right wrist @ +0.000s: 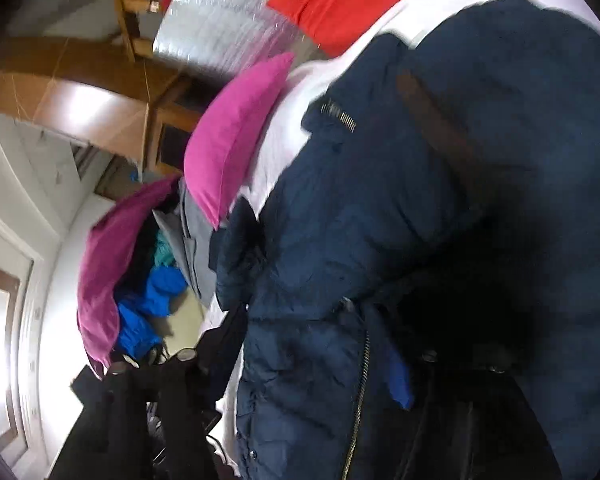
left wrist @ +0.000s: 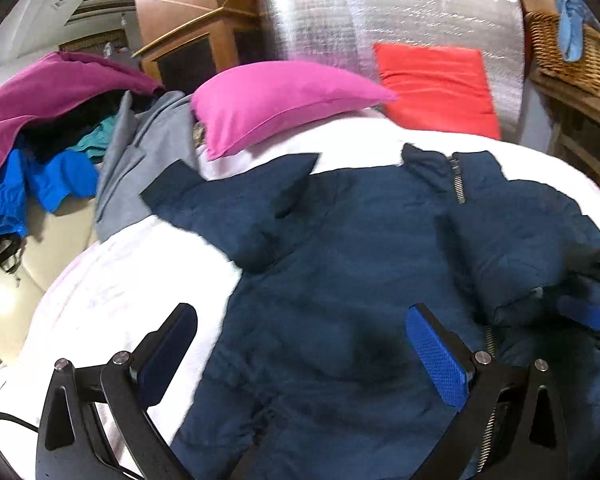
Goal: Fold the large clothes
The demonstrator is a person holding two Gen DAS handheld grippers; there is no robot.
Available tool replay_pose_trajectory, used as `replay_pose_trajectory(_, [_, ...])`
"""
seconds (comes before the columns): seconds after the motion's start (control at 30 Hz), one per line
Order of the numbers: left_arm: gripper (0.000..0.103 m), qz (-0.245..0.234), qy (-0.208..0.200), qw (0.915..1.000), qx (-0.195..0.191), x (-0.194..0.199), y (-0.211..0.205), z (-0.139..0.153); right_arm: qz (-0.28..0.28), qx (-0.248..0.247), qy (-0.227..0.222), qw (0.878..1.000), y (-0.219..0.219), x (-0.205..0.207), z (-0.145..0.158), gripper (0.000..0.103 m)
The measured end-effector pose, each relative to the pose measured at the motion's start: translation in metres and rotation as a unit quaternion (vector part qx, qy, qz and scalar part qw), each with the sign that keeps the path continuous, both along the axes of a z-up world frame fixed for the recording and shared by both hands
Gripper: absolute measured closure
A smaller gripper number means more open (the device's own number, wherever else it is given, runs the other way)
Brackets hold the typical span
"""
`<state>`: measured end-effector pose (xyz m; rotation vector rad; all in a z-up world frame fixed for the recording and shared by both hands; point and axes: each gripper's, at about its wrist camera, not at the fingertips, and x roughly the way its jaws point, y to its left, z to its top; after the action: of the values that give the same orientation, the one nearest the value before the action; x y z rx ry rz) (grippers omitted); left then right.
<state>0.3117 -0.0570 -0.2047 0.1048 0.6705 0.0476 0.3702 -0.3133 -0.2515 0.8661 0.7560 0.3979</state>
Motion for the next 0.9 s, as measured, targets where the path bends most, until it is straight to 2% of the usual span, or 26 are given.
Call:
replay_pose_trajectory(0.13, [0.0, -0.048, -0.006, 0.9988, -0.014, 0.006, -0.025, -0.001, -0.058, -0.016, -0.04, 0.997, -0.039, -0.043, 0.029, 0.036])
replay_pose_trajectory(0.2, [0.0, -0.078, 0.003, 0.9965, -0.03, 0.008, -0.038, -0.002, -0.114, -0.044, -0.047, 0.991, -0.071, -0.059, 0.042, 0.036])
replay_pose_trajectory(0.27, [0.0, -0.108, 0.006, 0.9932, -0.044, 0.016, -0.053, -0.004, -0.177, -0.086, -0.034, 0.98, -0.099, -0.067, 0.046, 0.037])
replay_pose_trajectory(0.37, [0.0, -0.135, 0.009, 0.9898, -0.043, 0.033, -0.077, -0.008, -0.227, -0.13, 0.003, 0.965, -0.128, -0.061, 0.039, 0.037])
replay_pose_trajectory(0.43, [0.0, -0.151, 0.02, 0.9879, -0.029, 0.048, -0.098, -0.012, -0.235, -0.128, 0.035, 0.963, -0.14, -0.048, 0.027, 0.037])
replay_pose_trajectory(0.5, [0.0, -0.168, 0.035, 0.9846, -0.033, 0.057, -0.112, -0.018, -0.23, -0.138, 0.063, 0.961, -0.145, -0.033, 0.016, 0.037])
replay_pose_trajectory(0.63, [0.0, -0.167, 0.062, 0.9838, -0.02, 0.075, -0.127, -0.029, -0.207, -0.138, 0.087, 0.965, -0.145, -0.007, -0.003, 0.038])
replay_pose_trajectory(0.67, [0.002, -0.167, 0.065, 0.9835, -0.027, 0.078, -0.128, -0.029, -0.202, -0.14, 0.09, 0.965, -0.145, -0.004, -0.007, 0.045])
replay_pose_trajectory(0.7, [0.007, -0.164, 0.063, 0.9836, -0.04, 0.08, -0.126, -0.028, -0.193, -0.143, 0.093, 0.966, -0.143, 0.0, -0.011, 0.06])
replay_pose_trajectory(0.73, [0.013, -0.162, 0.061, 0.9836, -0.05, 0.081, -0.123, -0.027, -0.184, -0.151, 0.099, 0.966, -0.14, 0.002, -0.014, 0.063])
replay_pose_trajectory(0.77, [0.032, -0.164, 0.061, 0.983, -0.057, 0.082, -0.123, -0.026, -0.179, -0.161, 0.098, 0.966, -0.139, 0.003, -0.016, 0.067])
replay_pose_trajectory(0.8, [0.057, -0.17, 0.063, 0.9815, -0.064, 0.084, -0.123, -0.024, -0.177, -0.172, 0.091, 0.965, -0.139, 0.001, -0.012, 0.074])
replay_pose_trajectory(0.87, [0.082, -0.162, 0.064, 0.9827, -0.061, 0.087, -0.118, -0.023, -0.183, -0.191, 0.074, 0.962, -0.134, -0.003, -0.003, 0.081])
replay_pose_trajectory(0.9, [0.087, -0.151, 0.063, 0.9846, -0.062, 0.088, -0.112, -0.021, -0.186, -0.196, 0.066, 0.96, -0.133, -0.005, 0.0, 0.083])
